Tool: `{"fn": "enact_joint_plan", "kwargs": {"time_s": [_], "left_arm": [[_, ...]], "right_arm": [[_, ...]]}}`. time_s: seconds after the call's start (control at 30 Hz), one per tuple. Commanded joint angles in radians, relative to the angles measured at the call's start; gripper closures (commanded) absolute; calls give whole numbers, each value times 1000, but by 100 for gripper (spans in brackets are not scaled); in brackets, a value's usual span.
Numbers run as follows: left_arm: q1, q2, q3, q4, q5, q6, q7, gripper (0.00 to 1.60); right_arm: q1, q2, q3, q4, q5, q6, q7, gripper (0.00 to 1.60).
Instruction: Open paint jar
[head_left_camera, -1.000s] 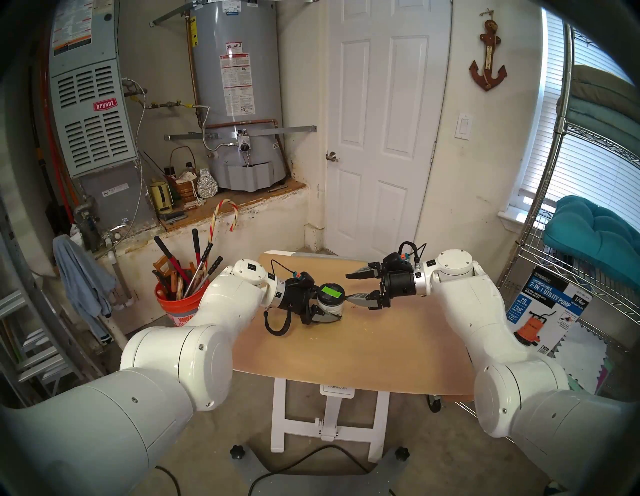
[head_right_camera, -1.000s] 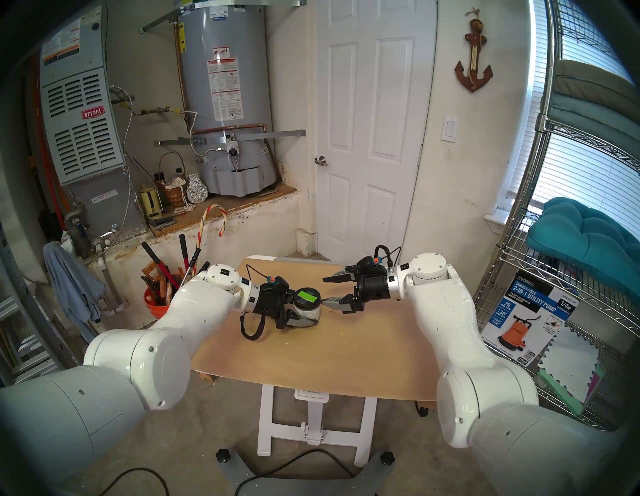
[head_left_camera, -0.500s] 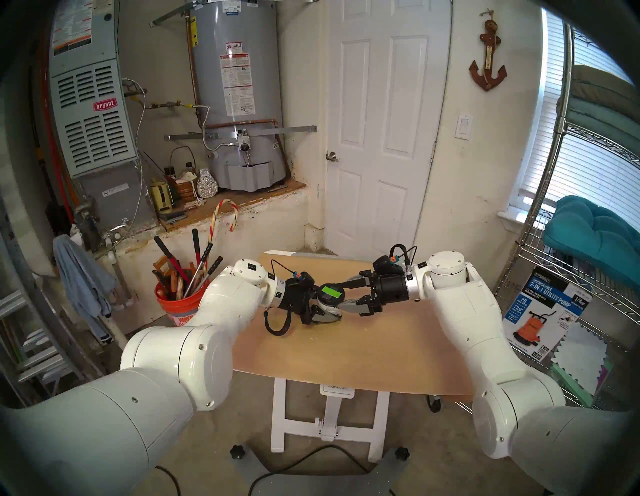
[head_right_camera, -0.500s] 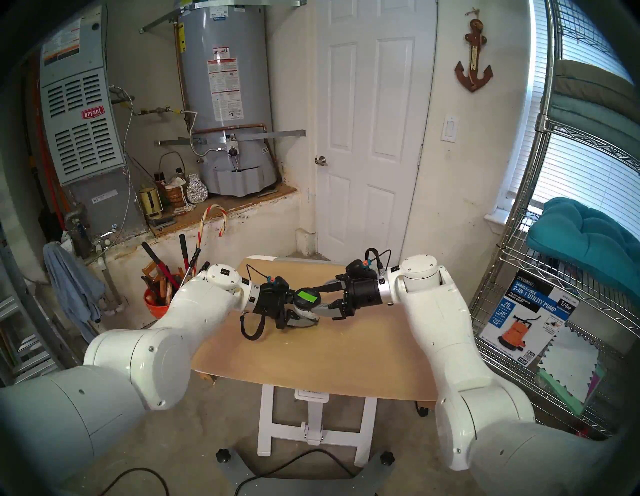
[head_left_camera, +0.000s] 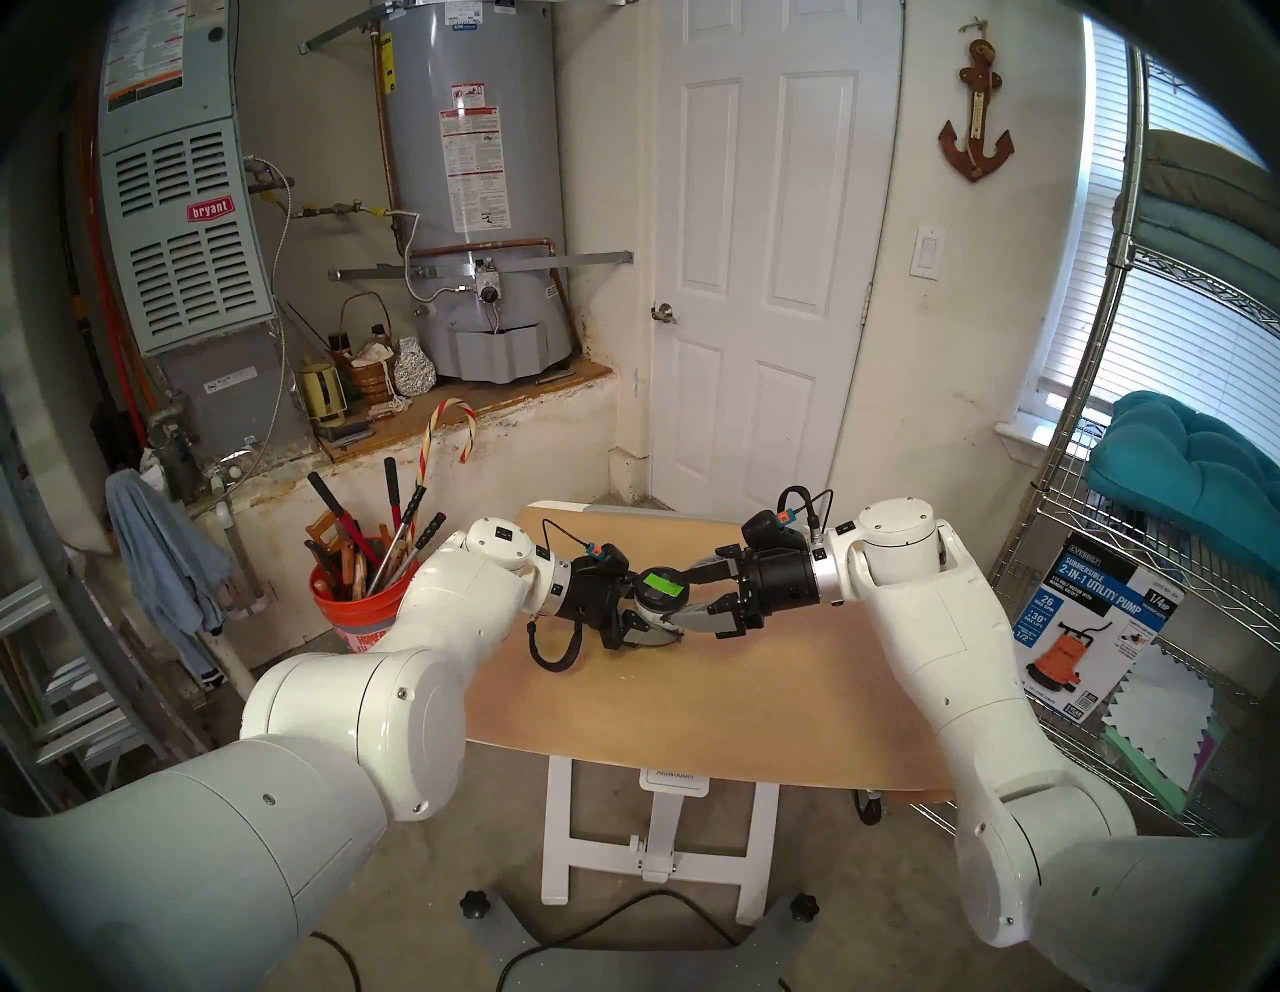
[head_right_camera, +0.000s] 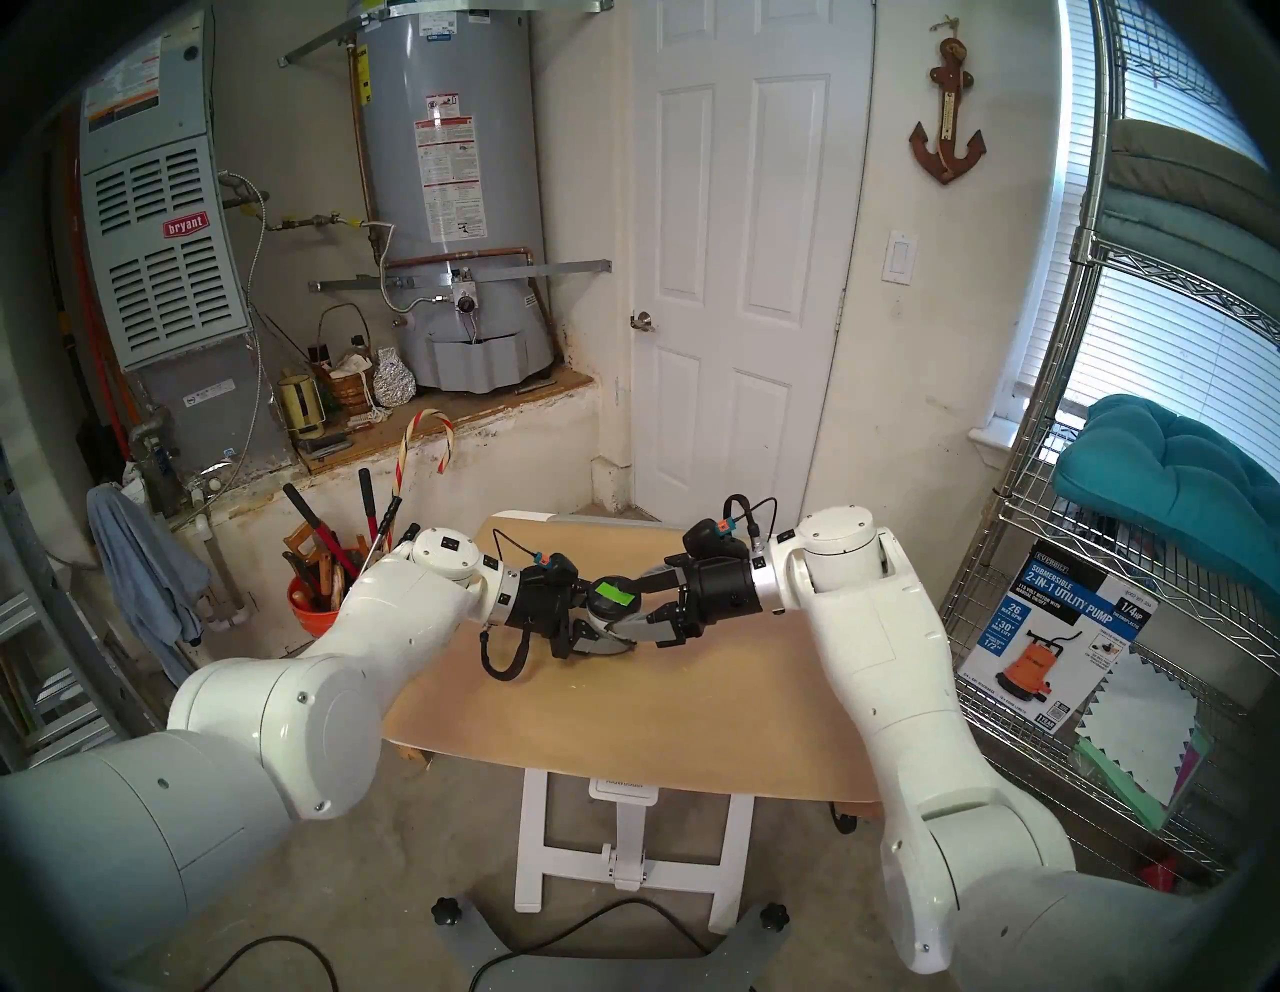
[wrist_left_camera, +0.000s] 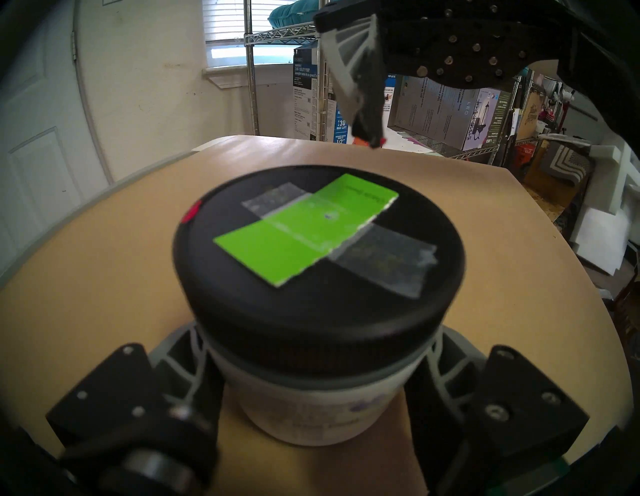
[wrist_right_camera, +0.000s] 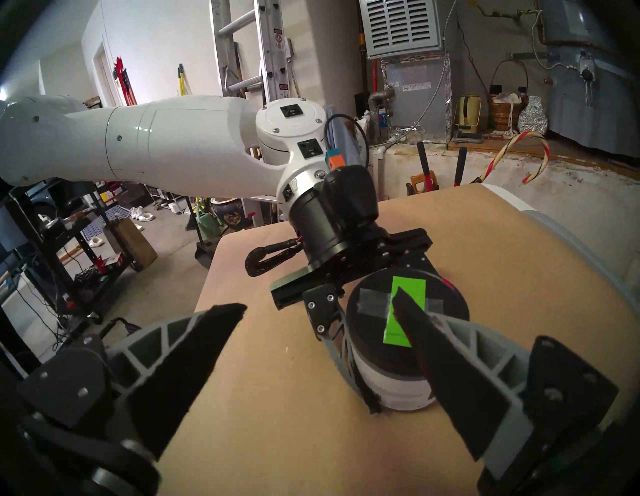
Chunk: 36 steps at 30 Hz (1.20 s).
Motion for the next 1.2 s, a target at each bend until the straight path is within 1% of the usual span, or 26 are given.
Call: {"fn": "enact_joint_plan", "kwargs": {"time_s": [0.0,0.03,0.07,0.1,0.13,0.2,0.23,0.3,0.33,0.37,0.4,0.43,0.47,0.5,0.53,0.57,0.6,0.63,0.73,0.83,0.87,0.93,1.17], "left_arm": [[-29,0,-4,-15,-4,-2,-3,160],[-29,0,-5,-15,-4,-2,-4,160],[-29,0,-5,-15,-3,-2,-4,160],[-29,0,-5,-15,-3,-2,-4,160],[-29,0,-6,-15,-3,-2,-4,160],[-29,0,-6,-15,-2,-2,-5,160],[-29,0,-7,-16,-2,-2,-5,160],[-29,0,-8,-16,-1,-2,-6,160],[-29,0,-8,-16,-1,-2,-6,160],[-29,0,-9,-16,-1,-2,-6,160],[-29,0,-9,-16,-1,-2,-6,160],[-29,-1,-9,-16,0,-2,-6,160],[-29,-1,-9,-16,0,-2,-6,160],[-29,-1,-10,-16,0,-2,-7,160],[-29,-1,-10,-16,1,-2,-7,160],[-29,-1,-11,-16,1,-2,-7,160],[-29,-1,-11,-16,1,-3,-7,160],[-29,-1,-11,-16,2,-3,-7,160],[-29,-1,-13,-16,3,-3,-7,160],[-30,-1,-14,-16,4,-3,-8,160],[-30,-1,-14,-16,4,-3,-8,160],[-30,-2,-15,-16,5,-3,-8,160],[-30,-2,-18,-16,8,-3,-8,160]], "right_arm": [[-80,-10,11,-122,0,38,-36,0],[-100,-21,13,-138,-5,21,-67,0],[-125,-24,16,-173,-9,30,-86,0],[-127,-33,19,-164,-7,19,-95,0],[-147,-39,23,-197,-16,16,-125,0],[-152,-46,24,-198,-18,23,-139,0],[-174,-60,31,-225,-24,5,-179,0],[-198,-70,33,-255,-33,17,-215,0],[-206,-76,34,-261,-35,1,-232,0],[-220,-81,36,-279,-40,9,-252,0],[-220,-81,36,-279,-40,9,-252,0],[-234,-95,42,-294,-52,-2,-280,0],[-234,-95,42,-294,-52,-2,-280,0],[-246,-99,39,-308,-61,-11,-314,0],[-246,-110,46,-302,-72,-12,-317,0],[-250,-115,45,-301,-71,-24,-354,0],[-247,-130,57,-292,-93,-32,-347,0],[-247,-134,52,-284,-86,-27,-383,0],[-246,-160,59,-250,-91,-69,-439,0],[-241,-183,66,-222,-88,-92,-473,0],[-241,-183,66,-222,-88,-92,-473,0],[-226,-201,71,-197,-88,-107,-504,0],[-207,-200,71,-170,-92,-113,-514,0]]}}
